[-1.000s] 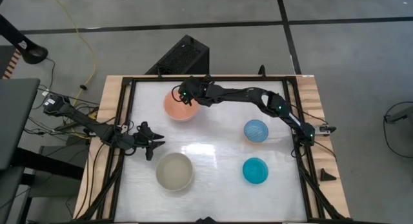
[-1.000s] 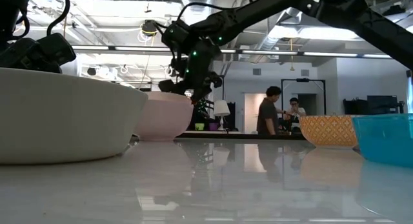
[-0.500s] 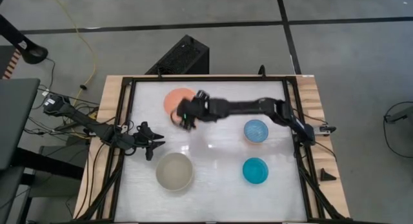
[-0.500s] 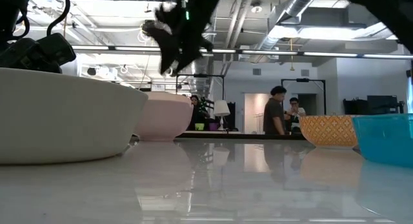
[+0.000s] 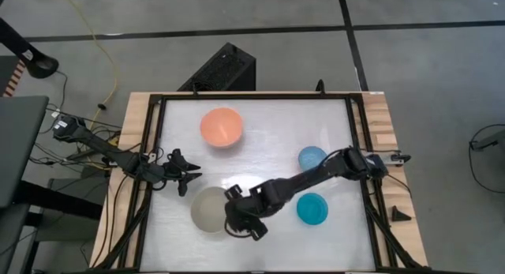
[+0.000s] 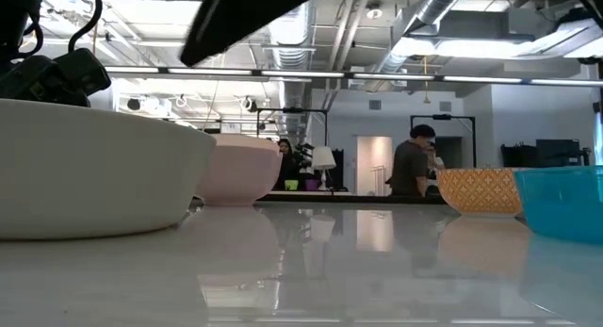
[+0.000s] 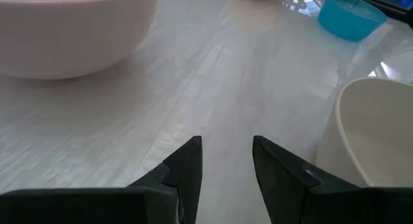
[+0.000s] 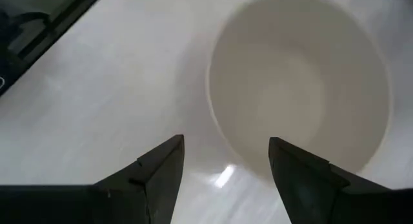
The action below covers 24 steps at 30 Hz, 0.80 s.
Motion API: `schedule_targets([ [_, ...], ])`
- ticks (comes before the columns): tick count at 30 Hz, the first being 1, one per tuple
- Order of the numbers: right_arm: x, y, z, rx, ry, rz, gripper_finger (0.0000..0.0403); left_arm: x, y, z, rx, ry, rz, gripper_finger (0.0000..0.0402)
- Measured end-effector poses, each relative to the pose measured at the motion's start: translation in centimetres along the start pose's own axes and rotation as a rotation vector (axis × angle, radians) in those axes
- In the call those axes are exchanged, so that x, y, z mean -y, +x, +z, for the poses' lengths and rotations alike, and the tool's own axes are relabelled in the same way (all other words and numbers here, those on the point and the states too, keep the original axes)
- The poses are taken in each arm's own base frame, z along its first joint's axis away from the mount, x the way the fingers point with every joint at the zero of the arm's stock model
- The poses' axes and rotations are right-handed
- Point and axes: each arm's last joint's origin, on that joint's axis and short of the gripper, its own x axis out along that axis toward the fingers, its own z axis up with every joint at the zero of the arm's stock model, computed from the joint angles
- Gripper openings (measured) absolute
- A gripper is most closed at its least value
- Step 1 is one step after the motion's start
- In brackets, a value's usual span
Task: Nest bowls inside each other
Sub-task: Stack the gray bowl on top of the orange bowl
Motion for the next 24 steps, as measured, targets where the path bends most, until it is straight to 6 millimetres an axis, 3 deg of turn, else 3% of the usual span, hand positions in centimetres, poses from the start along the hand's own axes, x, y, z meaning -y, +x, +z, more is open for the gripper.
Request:
schedule_targets([
  [6,-0.6,1.2,-0.5,0.024,-0.146,-0.005,0.0260,0.0,0.0,0.0,0.000,0.000,0.000,0.0125],
  [19,-0.2,5.2,-4.0,0.037,-0.334,-0.035,0.0260,0.0,0.0,0.0,0.001,0.000,0.001,0.0125],
  [24,-0.3,5.5,-4.1,0.041,-0.395,-0.038,0.0238,0.0,0.0,0.0,0.001,0.000,0.001,0.0125],
])
